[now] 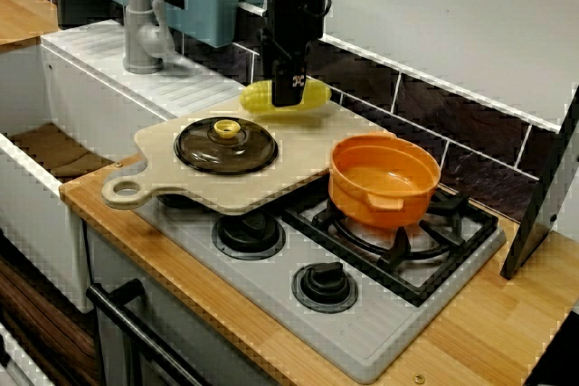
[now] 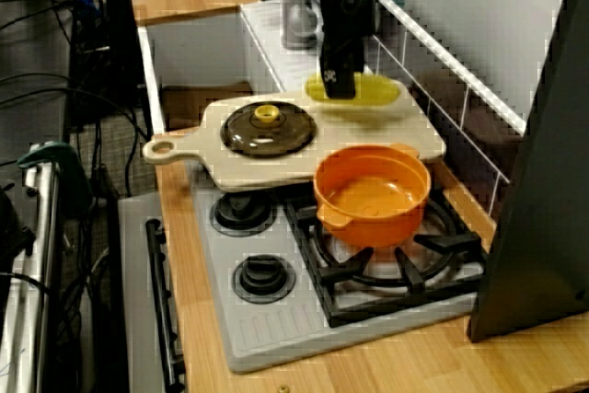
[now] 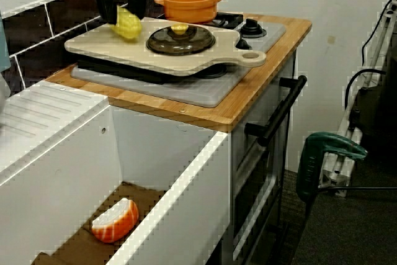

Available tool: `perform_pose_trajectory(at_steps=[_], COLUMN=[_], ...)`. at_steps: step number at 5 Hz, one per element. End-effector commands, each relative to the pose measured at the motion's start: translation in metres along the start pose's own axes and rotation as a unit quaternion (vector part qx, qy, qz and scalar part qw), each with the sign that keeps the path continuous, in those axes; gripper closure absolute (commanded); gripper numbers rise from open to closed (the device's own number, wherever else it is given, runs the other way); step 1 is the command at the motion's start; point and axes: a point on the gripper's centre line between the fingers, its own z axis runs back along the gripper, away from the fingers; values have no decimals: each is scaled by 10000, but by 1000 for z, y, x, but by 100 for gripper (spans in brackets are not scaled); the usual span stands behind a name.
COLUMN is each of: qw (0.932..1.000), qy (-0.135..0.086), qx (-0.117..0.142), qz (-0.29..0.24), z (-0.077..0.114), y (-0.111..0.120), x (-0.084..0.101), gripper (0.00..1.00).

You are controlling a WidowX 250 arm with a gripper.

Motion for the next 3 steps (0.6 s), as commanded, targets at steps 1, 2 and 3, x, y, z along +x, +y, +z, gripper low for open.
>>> perform_pose_trajectory(at_steps=[1,2,3], qw=[9982,9974,9968], qy=[-494,-544,-556], qx=[144,140,39], qz=[-313,-459,-570], z=[52,60,67], y=[-24,-41,-58], x=[8,11,16], gripper=[100,100,100])
